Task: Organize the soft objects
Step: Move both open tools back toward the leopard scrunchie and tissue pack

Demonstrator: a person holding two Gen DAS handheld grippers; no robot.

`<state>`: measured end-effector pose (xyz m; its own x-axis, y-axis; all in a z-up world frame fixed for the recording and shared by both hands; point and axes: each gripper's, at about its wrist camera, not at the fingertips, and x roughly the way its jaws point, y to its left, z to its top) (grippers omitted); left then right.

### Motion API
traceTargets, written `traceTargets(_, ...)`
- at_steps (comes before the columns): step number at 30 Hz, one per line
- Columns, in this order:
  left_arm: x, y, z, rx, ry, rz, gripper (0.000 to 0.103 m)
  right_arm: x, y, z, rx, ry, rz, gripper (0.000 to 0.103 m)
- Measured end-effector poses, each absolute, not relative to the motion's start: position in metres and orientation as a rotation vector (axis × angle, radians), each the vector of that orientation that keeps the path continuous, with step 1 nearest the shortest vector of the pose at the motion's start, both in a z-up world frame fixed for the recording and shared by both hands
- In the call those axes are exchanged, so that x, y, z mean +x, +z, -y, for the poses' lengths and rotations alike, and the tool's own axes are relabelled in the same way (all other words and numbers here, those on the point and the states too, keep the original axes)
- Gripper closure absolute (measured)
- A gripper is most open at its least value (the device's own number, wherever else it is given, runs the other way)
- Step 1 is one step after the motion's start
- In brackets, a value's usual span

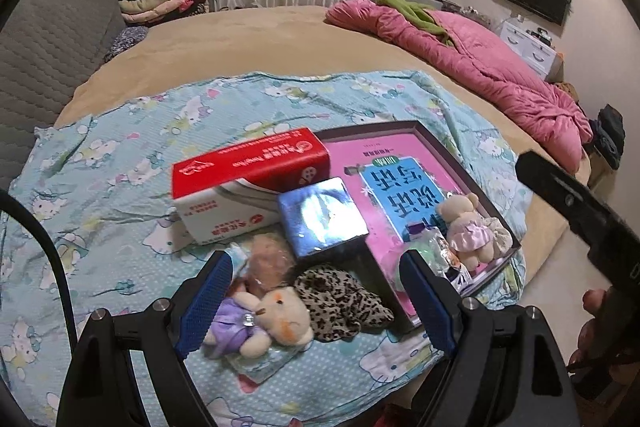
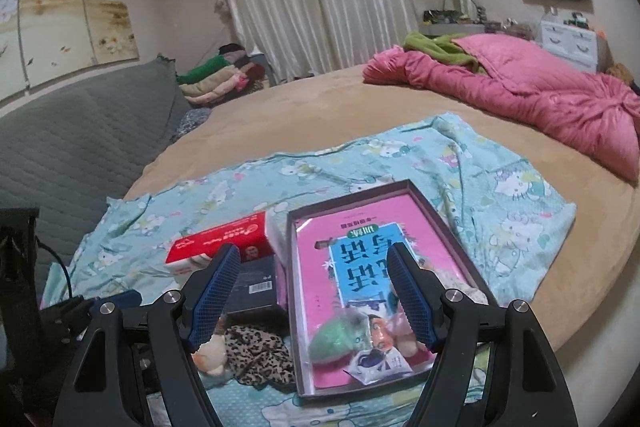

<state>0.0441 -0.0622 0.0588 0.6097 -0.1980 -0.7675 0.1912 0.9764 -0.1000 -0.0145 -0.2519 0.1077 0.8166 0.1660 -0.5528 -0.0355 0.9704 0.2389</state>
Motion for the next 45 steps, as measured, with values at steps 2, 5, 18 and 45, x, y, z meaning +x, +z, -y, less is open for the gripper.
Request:
traceTargets(2, 0.044, 0.063, 0.053, -0.023, -0.210, -0.883, 0.018, -0.015, 0.110, 0.248, 0.219, 0.118, -0.607, 0.026)
traceTargets(5, 0.044, 0.067, 0.040, -0.043, -0.193, -0.878, 0.018, -0.017, 0.113, 0.241, 0.208, 0.130, -0.605, 0.026)
traceTargets(18, 0.042, 0.075, -0.020, -0.128, -0.083, -0.866, 0.018, -0.019, 0.122, 0.218, 0.162, 0.175, -0.604, 0.026)
traceTargets(45, 0.042, 0.042, -0.085, -0.243, -0.022, -0.909, 0.018, -0.015, 0.085, 0.171, 0.005, 0.270, -0.712, 0.026)
